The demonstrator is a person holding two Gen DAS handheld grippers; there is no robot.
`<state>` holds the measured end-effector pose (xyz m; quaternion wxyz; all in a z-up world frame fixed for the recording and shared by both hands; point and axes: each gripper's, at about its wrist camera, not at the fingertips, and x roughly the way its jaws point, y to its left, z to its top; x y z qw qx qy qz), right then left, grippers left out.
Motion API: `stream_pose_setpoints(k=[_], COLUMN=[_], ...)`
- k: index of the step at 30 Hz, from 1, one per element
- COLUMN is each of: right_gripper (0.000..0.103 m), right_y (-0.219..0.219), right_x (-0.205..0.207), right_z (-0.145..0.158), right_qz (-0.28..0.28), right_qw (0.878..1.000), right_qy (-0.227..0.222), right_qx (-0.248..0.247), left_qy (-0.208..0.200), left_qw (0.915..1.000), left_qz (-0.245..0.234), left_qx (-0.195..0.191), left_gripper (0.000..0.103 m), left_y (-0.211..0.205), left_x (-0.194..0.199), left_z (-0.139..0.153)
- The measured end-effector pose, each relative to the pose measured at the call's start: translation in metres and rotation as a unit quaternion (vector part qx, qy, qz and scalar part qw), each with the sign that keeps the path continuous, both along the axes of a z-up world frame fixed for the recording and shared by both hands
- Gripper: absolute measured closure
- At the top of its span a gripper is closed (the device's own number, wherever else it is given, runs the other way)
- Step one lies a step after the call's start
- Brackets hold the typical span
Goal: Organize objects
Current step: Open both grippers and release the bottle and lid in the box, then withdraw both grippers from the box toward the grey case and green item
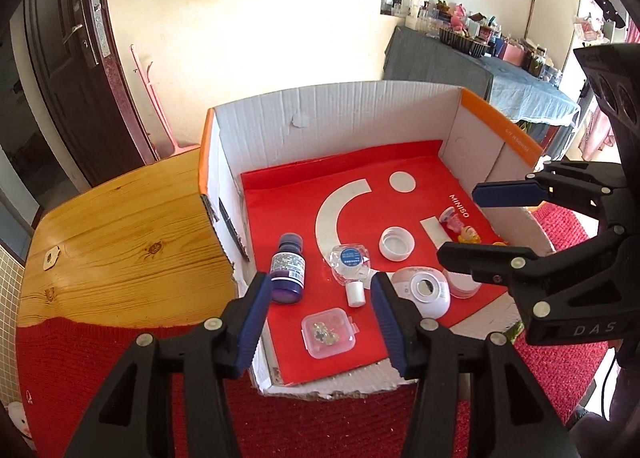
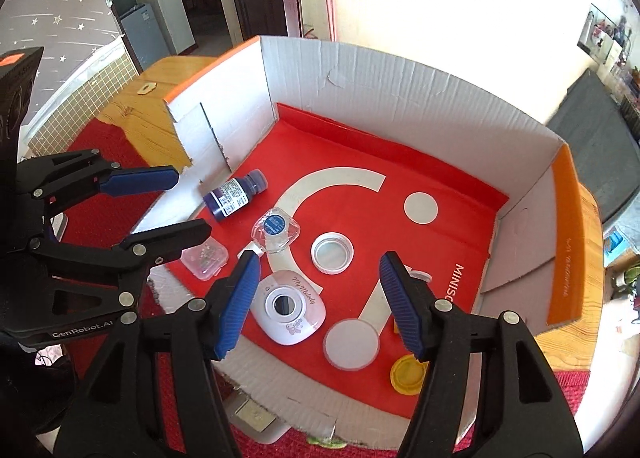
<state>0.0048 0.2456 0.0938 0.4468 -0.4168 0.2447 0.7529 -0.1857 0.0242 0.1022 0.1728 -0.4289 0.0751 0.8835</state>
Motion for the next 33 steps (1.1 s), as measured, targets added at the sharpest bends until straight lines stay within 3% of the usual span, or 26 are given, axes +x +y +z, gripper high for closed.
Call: stream_pose_setpoints(k=[6, 13, 26, 33], right_gripper=[0.034, 0.027, 0.02, 0.019], right_y=[-0.033, -0.079, -0.148, -0.164], right_x=[-0.006, 0.004, 0.037, 0.056], right_z=[0.03, 0.043, 0.026, -0.001], right_qz=[-0.015, -0.028, -0.078, -0.109], right_qw=[0.998, 0.994, 0.985, 0.978], right_qy=[0.025, 0.04, 0.068, 0.094], right_qx=[0.048, 0.095, 0.14, 0.152], left_qy=[0.025, 0.035, 0.052, 0.054], left_qw=[0.9994, 0.9979, 0.9955, 0.9961], left_qz=[0.002, 0.006, 0.025, 0.036], left_qx=[0.024, 0.054, 0.075, 0.06], left_gripper=[0.043, 0.037, 0.023, 0.015], left_y=[-0.005, -0.006, -0.004, 0.0], left_x=[0.028, 0.058, 0.106, 0.119], left_z=[0.011, 0.007, -0.013, -0.035])
